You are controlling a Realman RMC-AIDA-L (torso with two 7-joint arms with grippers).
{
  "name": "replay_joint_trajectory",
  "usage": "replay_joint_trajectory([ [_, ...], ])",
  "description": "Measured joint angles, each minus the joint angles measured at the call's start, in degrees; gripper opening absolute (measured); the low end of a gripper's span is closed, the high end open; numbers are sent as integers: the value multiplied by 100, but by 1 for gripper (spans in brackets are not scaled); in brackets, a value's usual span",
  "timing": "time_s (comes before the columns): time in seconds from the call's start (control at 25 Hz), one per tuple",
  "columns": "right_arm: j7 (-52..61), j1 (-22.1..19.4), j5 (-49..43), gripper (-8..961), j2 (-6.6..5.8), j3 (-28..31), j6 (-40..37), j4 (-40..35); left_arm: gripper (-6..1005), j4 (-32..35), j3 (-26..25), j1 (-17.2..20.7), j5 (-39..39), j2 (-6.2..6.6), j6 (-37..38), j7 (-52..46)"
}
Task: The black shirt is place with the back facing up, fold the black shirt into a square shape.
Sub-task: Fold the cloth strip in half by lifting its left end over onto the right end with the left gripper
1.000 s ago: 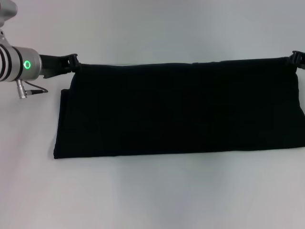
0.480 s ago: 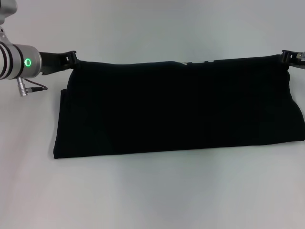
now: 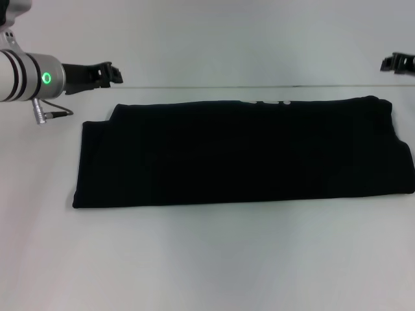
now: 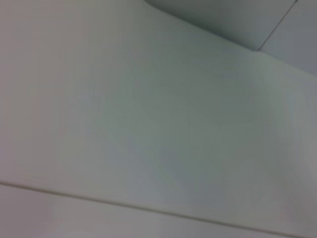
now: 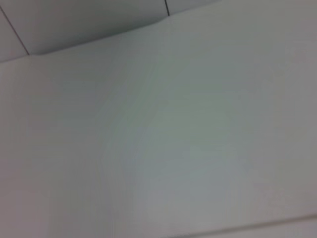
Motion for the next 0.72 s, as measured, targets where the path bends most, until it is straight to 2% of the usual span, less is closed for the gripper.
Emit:
replay_joint_trajectory([
  [0.04,0,18,-1,182,-26,0,6,-18,189,35,-12,-3,-30,-18,-1,-16],
  [0.12,0,81,-12,270,-102,-4,-18,-3,278,94,-32,-3,-130,-41,-5,-25],
  [0.24,6,168,-78,402,-217,-16,-279,22,344,132,-18,-1,-318,-47,10,-29],
  [0.36,127,168,-103,413,-307,23,-908,-155,409,173,-22,98,-539,-19,239,-22],
  [0.44,376,87,-57,421,-404,77,-1607,-437,453,194,-47,259,-879,117,719,-13],
  [0.52,549,4,38,428,-505,134,-2238,-703,497,160,-76,481,-1322,338,1404,7],
  [0.56,611,-33,93,432,-567,173,-2574,-830,519,147,-110,554,-1439,406,1652,16],
  [0.6,662,-60,120,436,-619,203,-2828,-929,521,140,-250,699,-1590,516,2182,27],
  [0.72,900,-94,105,445,-773,255,-3470,-1163,527,217,-869,1008,-1486,636,3347,27],
])
